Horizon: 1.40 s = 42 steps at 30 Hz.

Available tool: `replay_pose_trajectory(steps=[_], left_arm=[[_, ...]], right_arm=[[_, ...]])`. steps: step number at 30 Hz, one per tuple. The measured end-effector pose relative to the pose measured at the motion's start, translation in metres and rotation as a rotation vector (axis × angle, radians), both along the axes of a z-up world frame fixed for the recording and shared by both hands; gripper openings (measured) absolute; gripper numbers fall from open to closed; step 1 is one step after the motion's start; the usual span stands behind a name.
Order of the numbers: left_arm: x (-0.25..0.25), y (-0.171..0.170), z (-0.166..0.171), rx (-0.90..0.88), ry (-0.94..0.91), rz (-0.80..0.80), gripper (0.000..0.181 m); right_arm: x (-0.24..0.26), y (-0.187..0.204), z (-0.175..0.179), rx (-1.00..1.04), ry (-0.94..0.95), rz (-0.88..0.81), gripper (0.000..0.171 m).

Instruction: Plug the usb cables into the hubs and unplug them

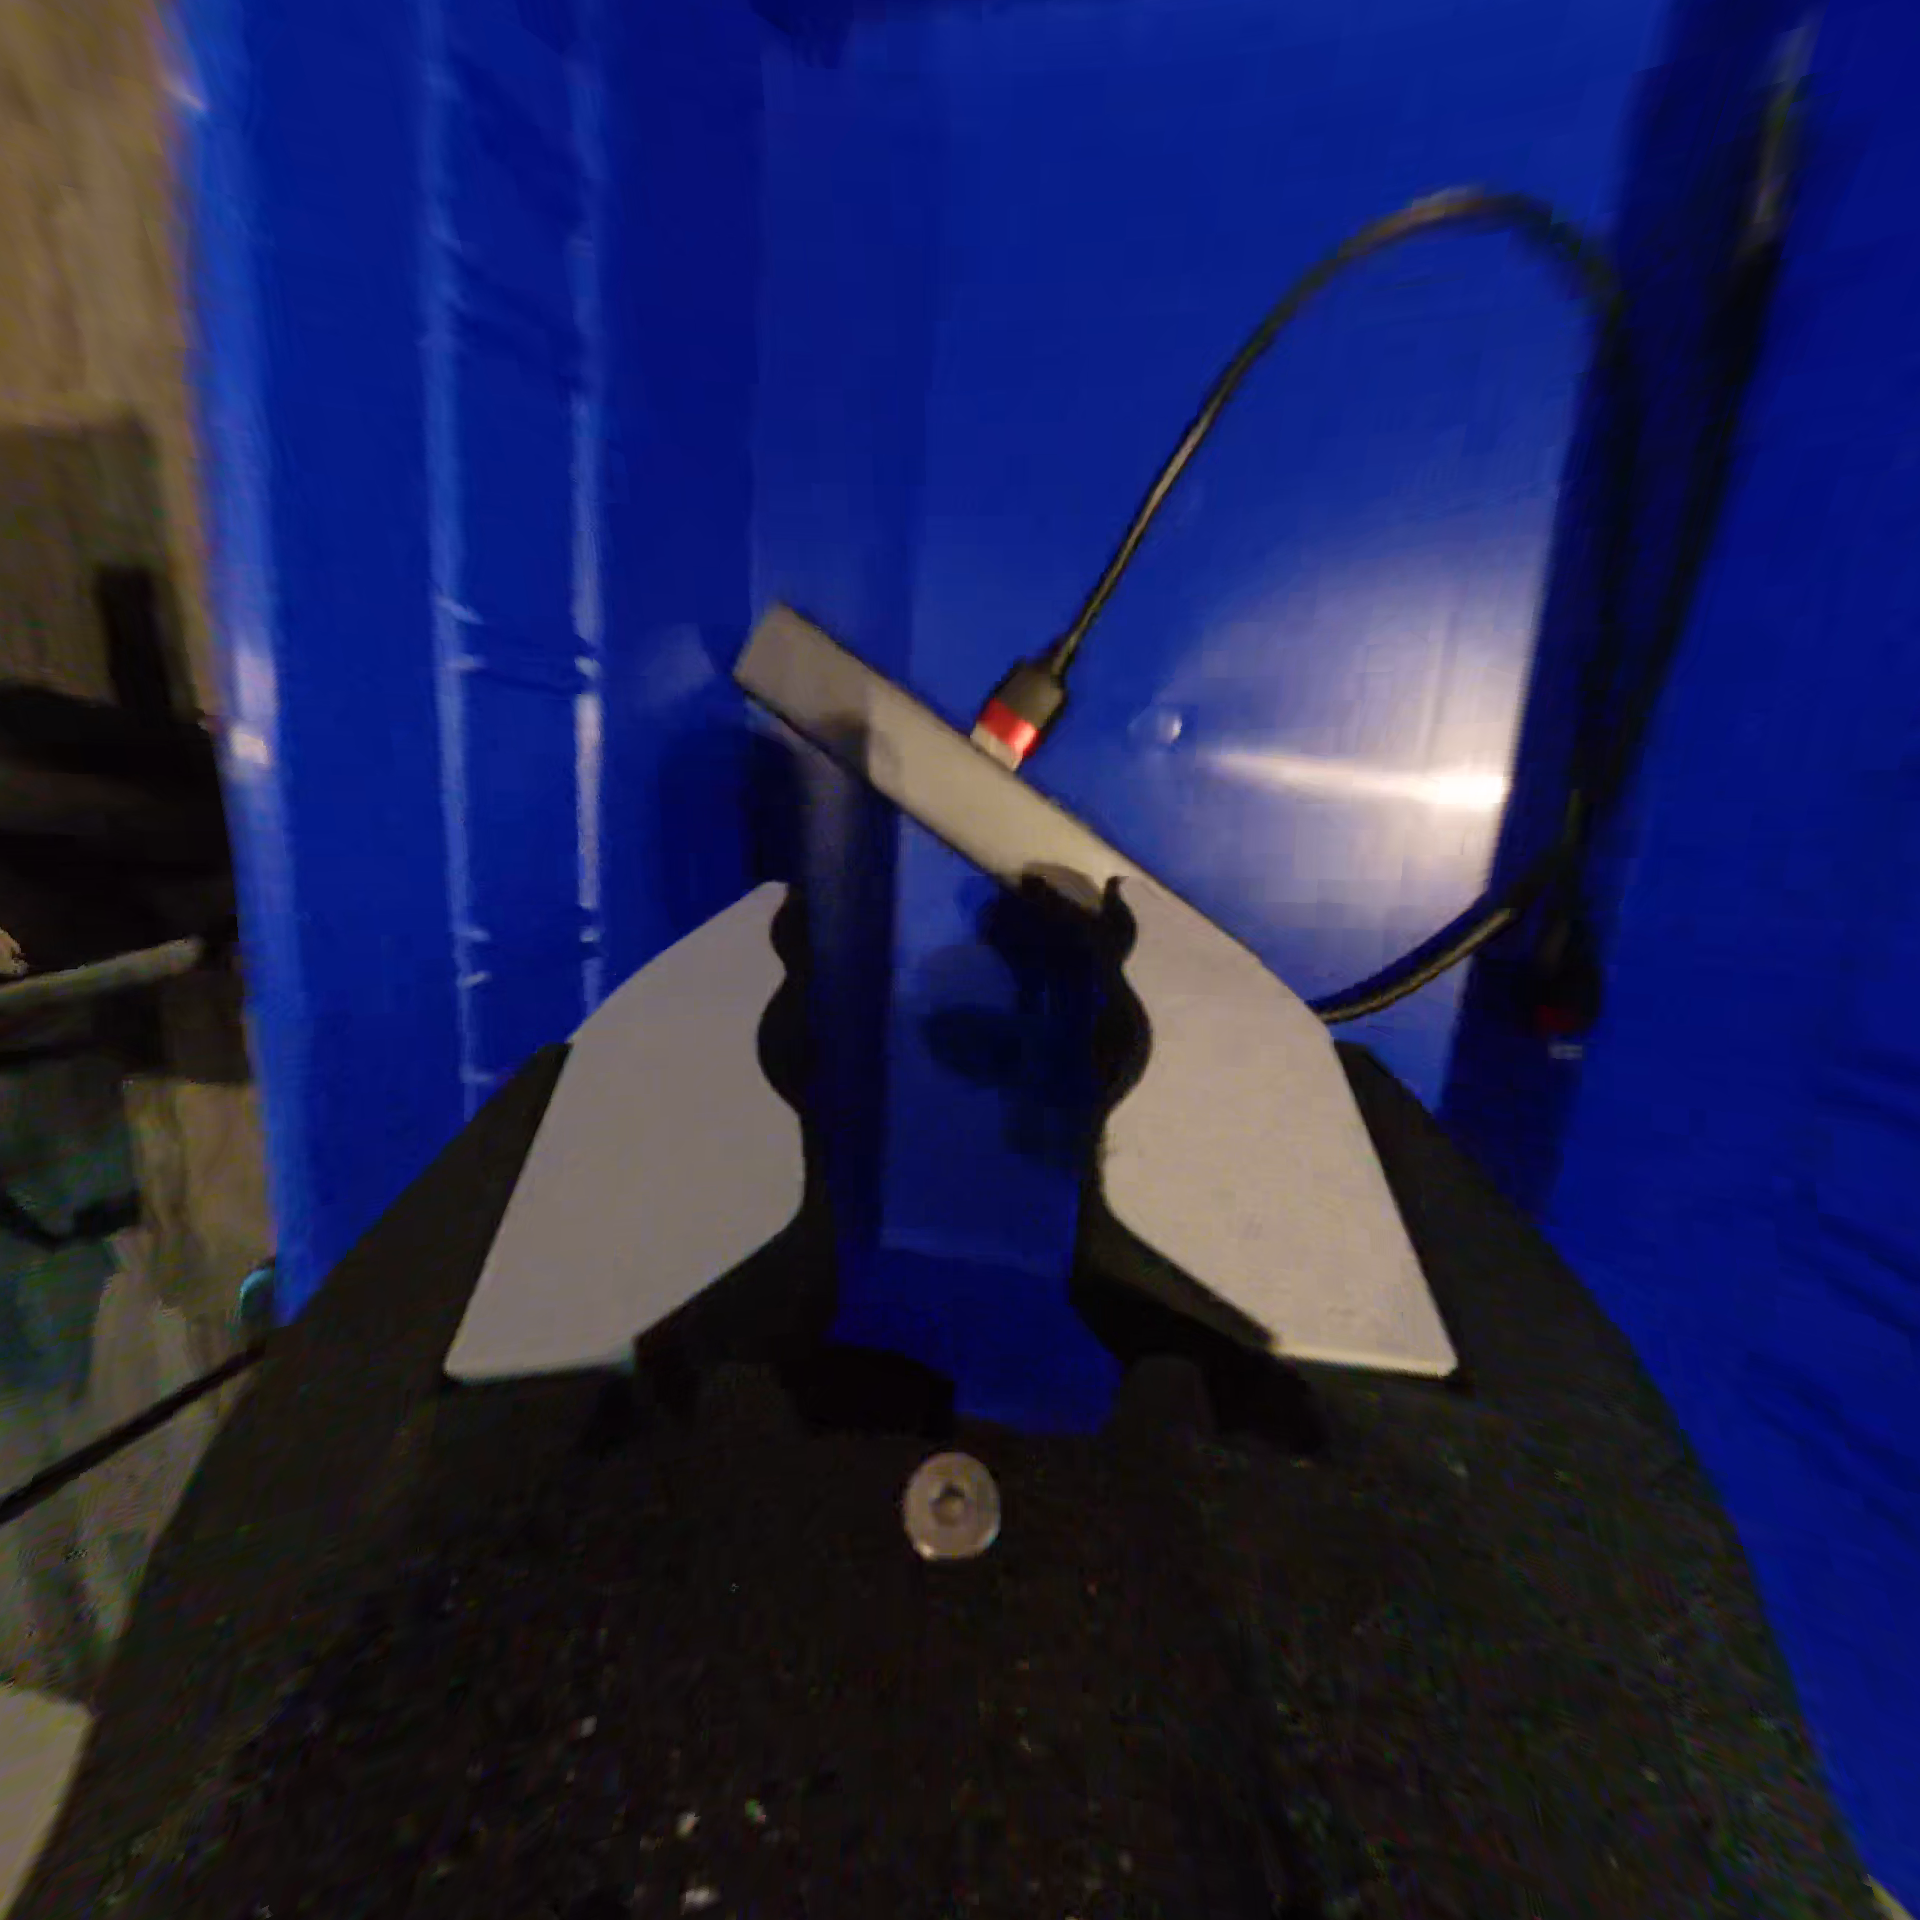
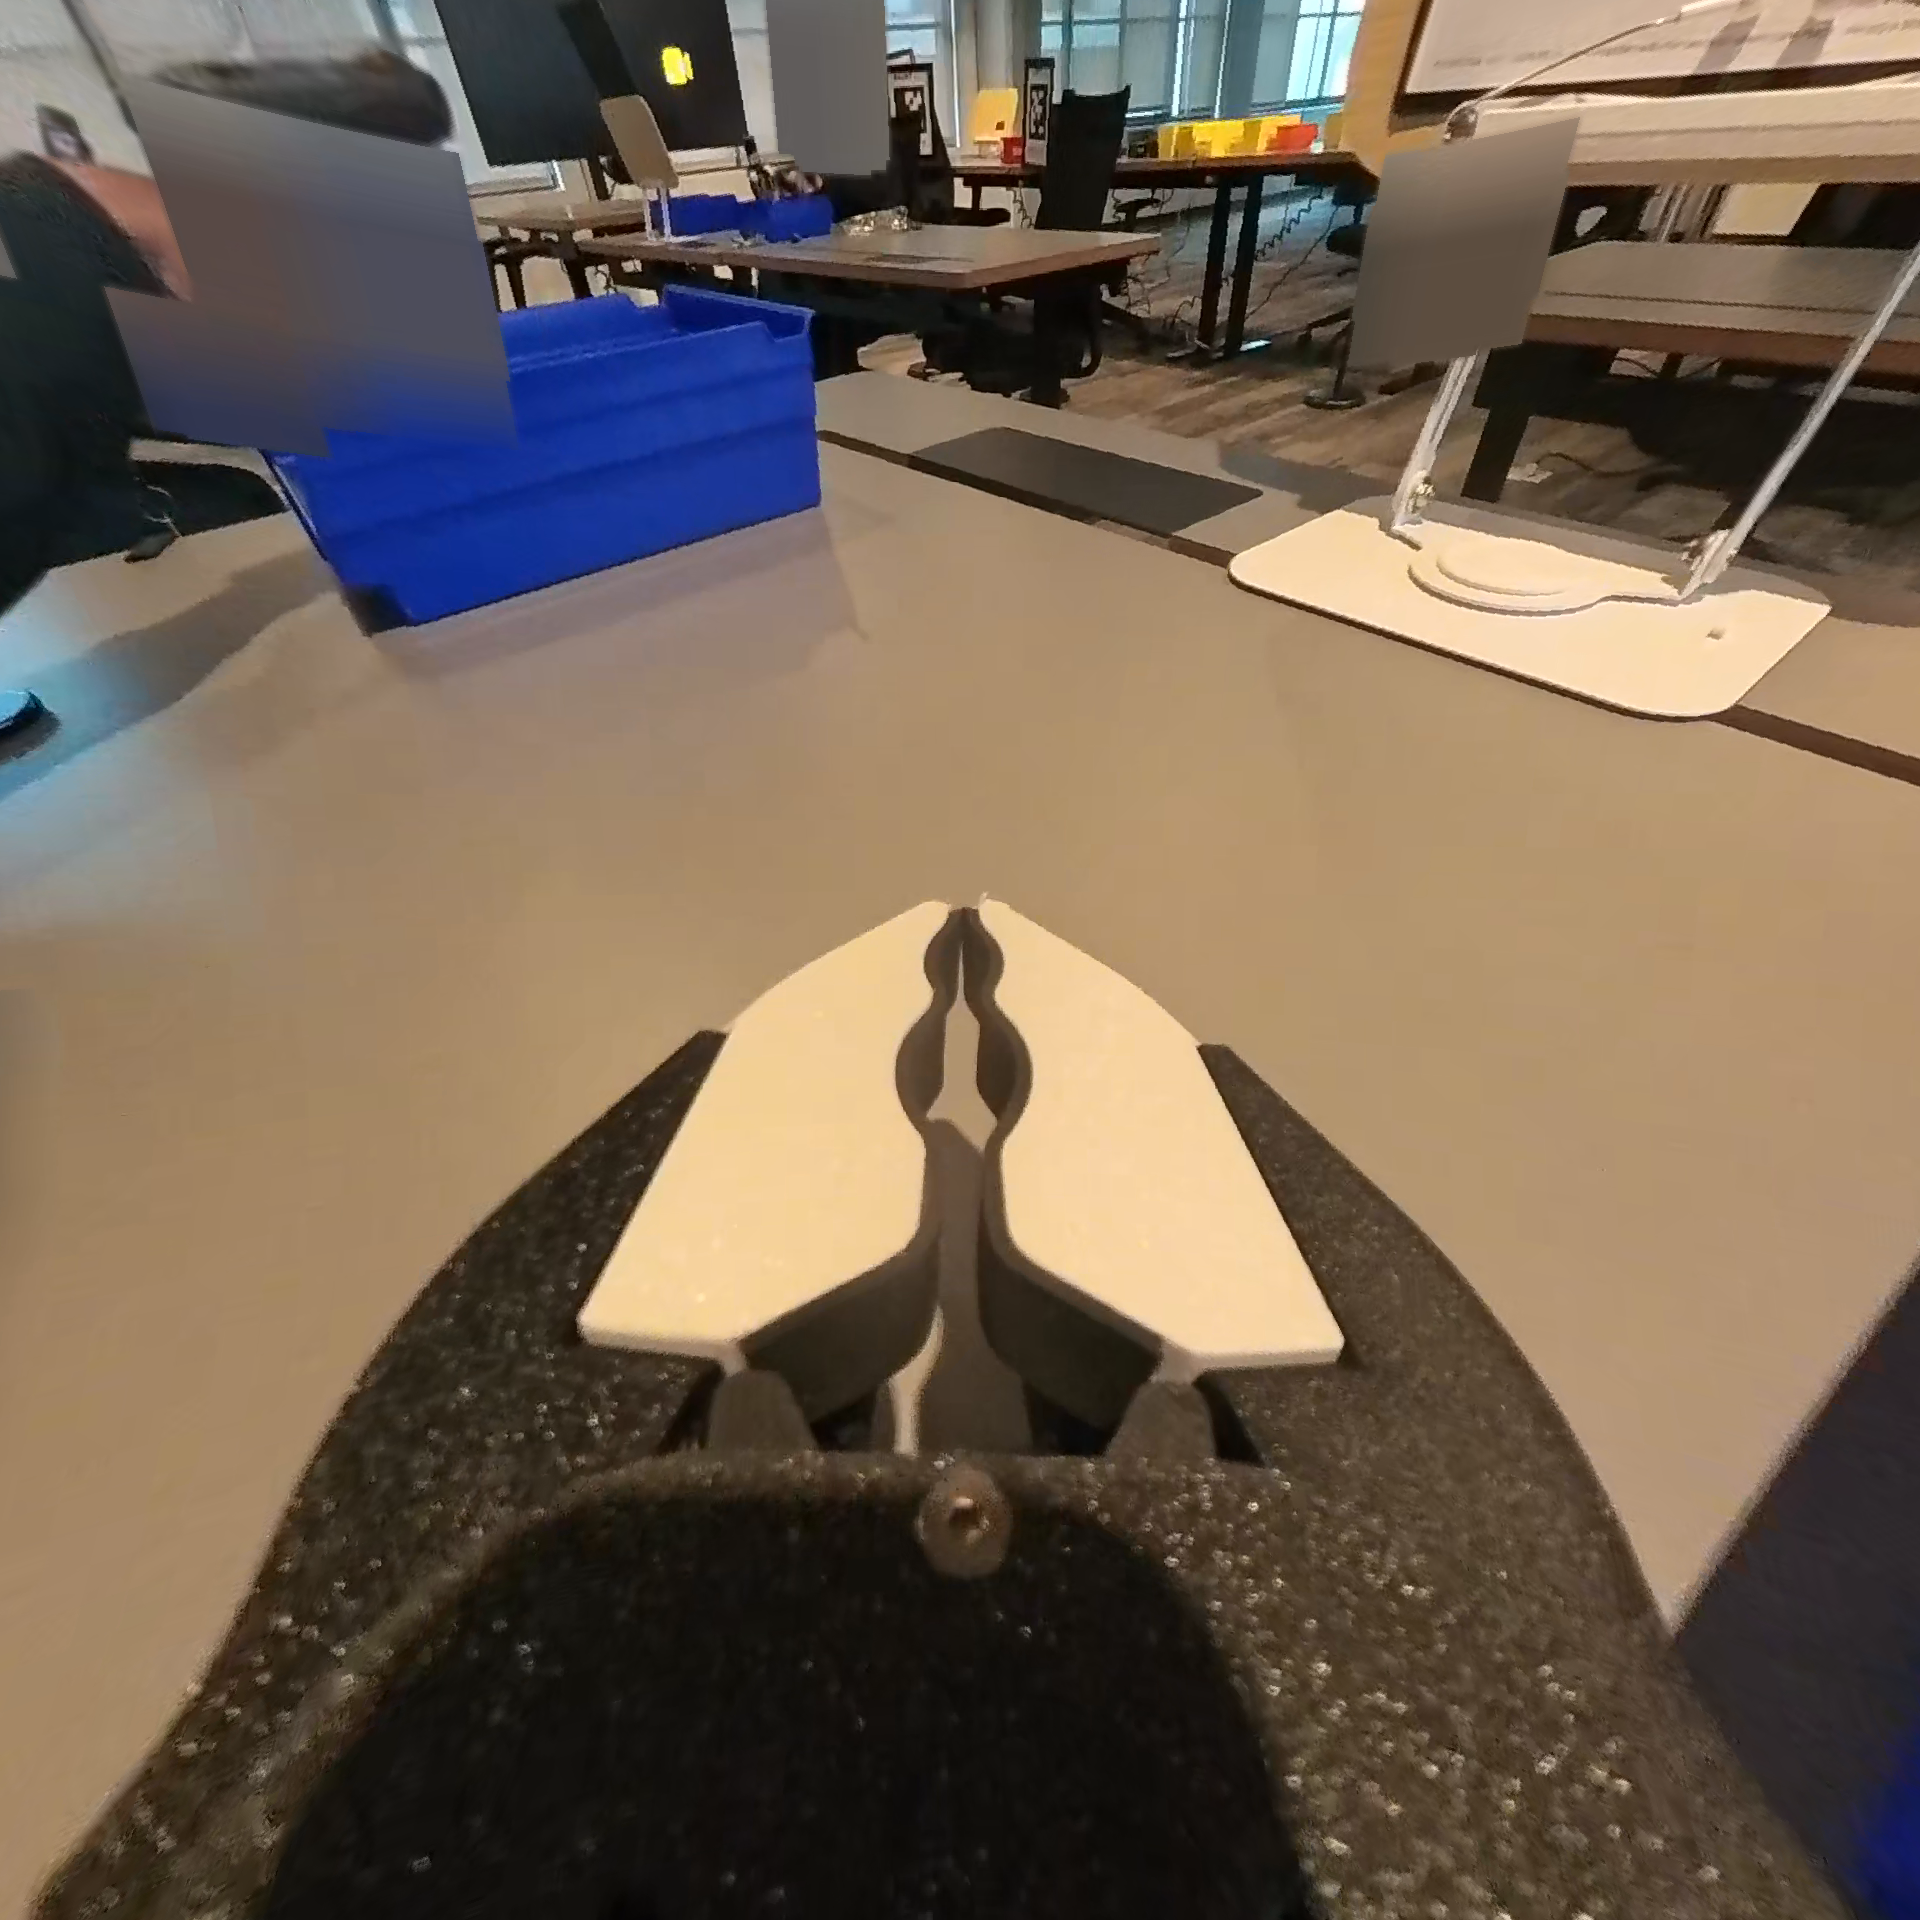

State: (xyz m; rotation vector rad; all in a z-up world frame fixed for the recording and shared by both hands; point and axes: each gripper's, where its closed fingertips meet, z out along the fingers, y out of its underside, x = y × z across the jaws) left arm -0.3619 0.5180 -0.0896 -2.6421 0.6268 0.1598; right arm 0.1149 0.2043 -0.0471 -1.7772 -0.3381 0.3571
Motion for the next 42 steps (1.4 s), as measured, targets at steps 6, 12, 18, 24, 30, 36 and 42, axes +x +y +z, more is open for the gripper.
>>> replay_pose_trajectory(steps=[6,12,18,24,30,36,42], left_arm=[[0.009,0.001,-0.028,-0.133,-0.053,0.005,0.063],[0.017,0.001,-0.035,-0.214,-0.067,-0.016,0.052],[0.014,0.001,-0.036,-0.256,-0.089,-0.079,0.042],[0.008,0.010,-0.035,-0.187,-0.125,-0.051,0.027],[0.006,0.024,-0.003,0.041,-0.135,-0.031,0.024],[0.042,0.019,0.125,0.465,-0.145,-0.159,0.023],[0.117,-0.052,0.259,0.797,-0.212,-0.366,0.022]], right_arm=[[-0.004,-0.001,0.000,0.012,-0.030,0.010,0.000],[-0.008,-0.005,0.000,0.030,-0.066,0.023,0.000],[-0.013,-0.008,-0.002,0.035,-0.102,0.035,0.000],[-0.016,-0.008,-0.004,0.033,-0.135,0.040,0.000],[-0.016,-0.008,-0.006,0.020,-0.143,0.041,0.000],[-0.015,-0.007,-0.006,0.014,-0.137,0.032,0.000],[-0.014,-0.008,-0.004,0.030,-0.131,0.029,0.000]])
